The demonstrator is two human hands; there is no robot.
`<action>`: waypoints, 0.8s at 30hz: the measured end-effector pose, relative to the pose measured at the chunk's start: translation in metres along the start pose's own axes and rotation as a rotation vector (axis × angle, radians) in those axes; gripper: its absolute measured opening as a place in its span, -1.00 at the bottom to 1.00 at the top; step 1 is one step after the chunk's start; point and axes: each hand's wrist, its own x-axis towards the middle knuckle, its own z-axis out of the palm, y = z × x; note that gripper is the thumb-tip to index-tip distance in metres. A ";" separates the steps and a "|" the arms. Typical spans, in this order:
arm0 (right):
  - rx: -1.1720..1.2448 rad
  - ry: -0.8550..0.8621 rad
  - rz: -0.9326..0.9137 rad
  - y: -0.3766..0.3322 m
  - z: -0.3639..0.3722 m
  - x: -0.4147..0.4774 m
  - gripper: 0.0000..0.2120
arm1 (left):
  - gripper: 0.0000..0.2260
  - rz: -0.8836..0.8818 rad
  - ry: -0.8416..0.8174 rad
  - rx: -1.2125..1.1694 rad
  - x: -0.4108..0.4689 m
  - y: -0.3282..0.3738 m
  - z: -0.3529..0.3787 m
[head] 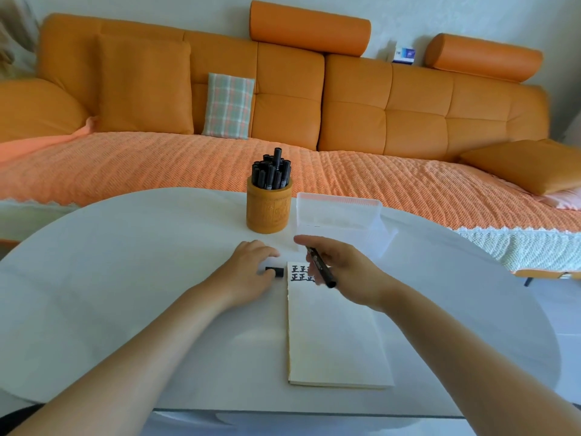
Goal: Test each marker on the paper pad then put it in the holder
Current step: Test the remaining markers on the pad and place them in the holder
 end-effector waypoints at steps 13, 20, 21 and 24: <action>0.187 0.350 0.160 0.029 0.037 -0.002 -0.88 | -0.20 0.157 -0.080 0.045 -0.001 -0.004 0.015; 0.133 0.316 0.163 0.031 0.039 -0.001 -0.85 | -0.21 0.139 -0.097 0.023 0.000 -0.004 0.015; 0.125 0.316 0.159 0.030 0.040 -0.001 -0.86 | -0.20 0.138 -0.098 0.023 0.000 -0.004 0.015; 0.072 0.302 0.147 0.030 0.041 0.000 -0.88 | -0.20 0.133 -0.104 0.021 0.000 -0.004 0.014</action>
